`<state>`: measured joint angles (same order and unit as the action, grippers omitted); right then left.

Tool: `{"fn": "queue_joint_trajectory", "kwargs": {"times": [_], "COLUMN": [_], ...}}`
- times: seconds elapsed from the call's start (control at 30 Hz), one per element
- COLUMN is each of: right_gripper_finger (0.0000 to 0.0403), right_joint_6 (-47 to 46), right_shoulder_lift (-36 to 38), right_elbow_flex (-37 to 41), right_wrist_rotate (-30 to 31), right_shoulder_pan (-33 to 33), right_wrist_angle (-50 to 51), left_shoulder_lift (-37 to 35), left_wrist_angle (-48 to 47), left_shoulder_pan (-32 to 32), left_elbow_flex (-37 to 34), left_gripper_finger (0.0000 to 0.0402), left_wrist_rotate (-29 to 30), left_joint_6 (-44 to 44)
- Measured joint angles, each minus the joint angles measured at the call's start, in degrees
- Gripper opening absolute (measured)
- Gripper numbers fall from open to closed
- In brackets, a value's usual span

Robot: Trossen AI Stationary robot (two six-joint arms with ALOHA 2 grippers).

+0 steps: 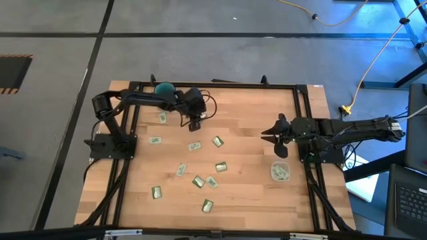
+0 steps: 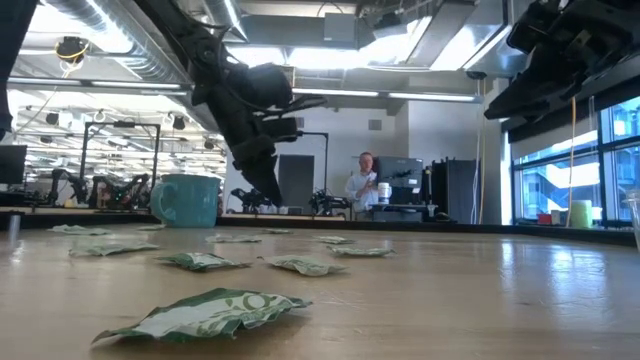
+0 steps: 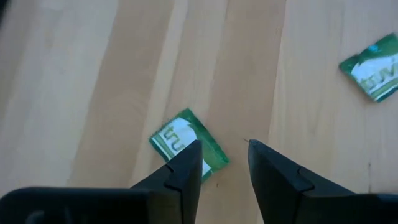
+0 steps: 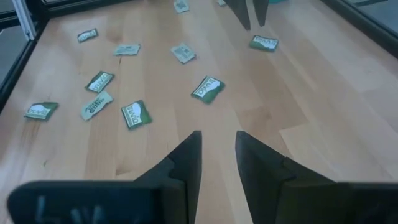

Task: Pick and place items into bin
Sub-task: Put the green stevia packet into the transparent bin

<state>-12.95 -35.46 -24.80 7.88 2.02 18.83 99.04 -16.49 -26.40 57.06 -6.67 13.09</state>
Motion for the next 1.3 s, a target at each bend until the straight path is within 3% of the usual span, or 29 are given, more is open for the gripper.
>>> {"fn": "queue_joint_trajectory", "kwargs": {"times": [0.7, 1.3], "right_gripper_finger": [0.0102, 0.0102], "right_joint_6": [1.4, 1.5], "right_shoulder_lift": [0.0, 0.0], "right_elbow_flex": [0.0, 0.0], "right_wrist_rotate": [0.0, 0.1], "right_shoulder_pan": [0.0, 0.0], "right_wrist_angle": [0.2, 0.3], "left_shoulder_lift": [7.0, 6.8], "left_wrist_angle": [3.0, 2.9], "left_shoulder_pan": [0.0, 0.0], "left_elbow_flex": [0.2, 0.1], "left_gripper_finger": [0.0104, 0.0022], "left_wrist_rotate": [2.6, 2.6], "left_joint_6": [1.7, 1.4]}}
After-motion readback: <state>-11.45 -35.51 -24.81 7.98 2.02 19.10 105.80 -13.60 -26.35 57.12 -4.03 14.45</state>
